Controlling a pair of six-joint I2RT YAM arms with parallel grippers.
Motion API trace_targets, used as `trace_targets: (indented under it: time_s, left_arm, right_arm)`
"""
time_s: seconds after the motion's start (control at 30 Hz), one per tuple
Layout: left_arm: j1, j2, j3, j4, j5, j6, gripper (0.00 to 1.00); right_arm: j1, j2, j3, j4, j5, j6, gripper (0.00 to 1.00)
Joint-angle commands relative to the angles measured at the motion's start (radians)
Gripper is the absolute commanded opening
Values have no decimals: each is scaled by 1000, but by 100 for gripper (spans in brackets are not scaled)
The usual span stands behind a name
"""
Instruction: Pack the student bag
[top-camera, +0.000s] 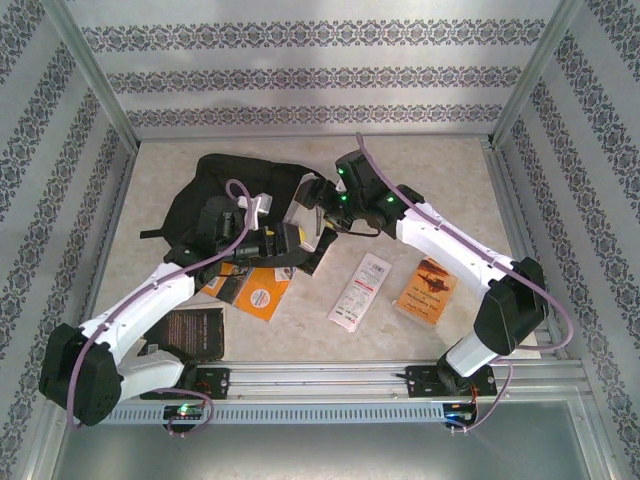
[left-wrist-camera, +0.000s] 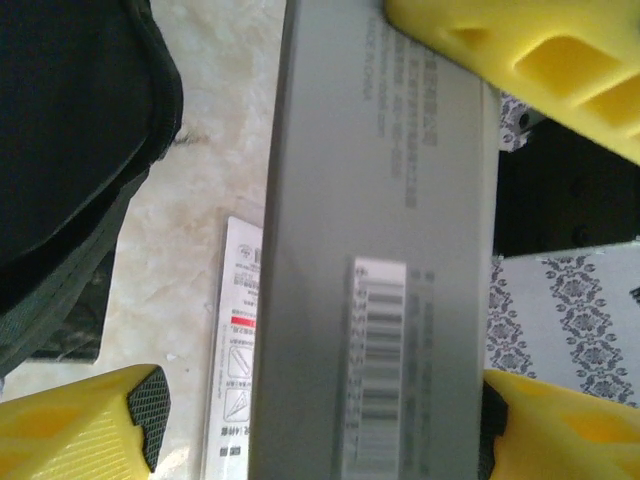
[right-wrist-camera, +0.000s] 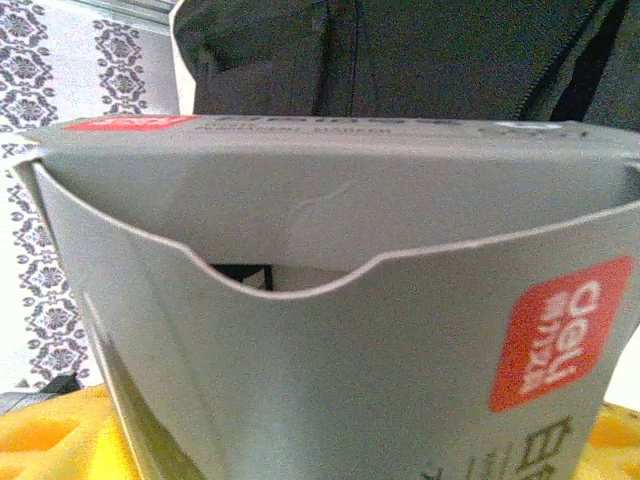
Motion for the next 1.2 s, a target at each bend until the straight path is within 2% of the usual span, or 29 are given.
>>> trace_targets:
  time_s: [0.0,0.1,0.27,0.43,0.53,0.67,0.77,0.87,1.0,1.07,1.17]
  left_arm:
    - [-16,21,19,125,6,-32,75]
    - [-23,30,16,165,16,-48,65]
    - [-24,15,1,197,25,-57,40]
    - [-25,-10,-17,239,47,-66,26]
    - [-23,-20,-31,268,64,-82,23]
    - [-15,-38,-58,313,116,-126,21]
    - [4,-57,-74,342,195,-155,20]
    - [33,-77,-79,336,273,-154,18]
    - [75,-76,-87,386,392,-177,18]
    - [88,-57,-100,508,476,-254,17]
    - [92,-9,-128,724,561,-401,16]
  right_arm:
    - [13,4,4,61,-47,39,78]
    - [18,14,4,68,-50,50,78]
    - [15,21,7,65,-40,55,79]
    - [-4,20,3,60,-37,45,83]
    - [-21,10,4,39,-34,-1,88]
    - [-68,-40,-28,19,-33,-161,97]
    - [-115,-117,-94,78,-92,-334,98]
    - [-150,-179,-105,24,-94,-495,97]
    - [-222,-204,-130,51,-316,-553,92]
    - [-252,-213,-132,52,-449,-570,90]
    - [-257,-259,-180,84,-489,-573,89]
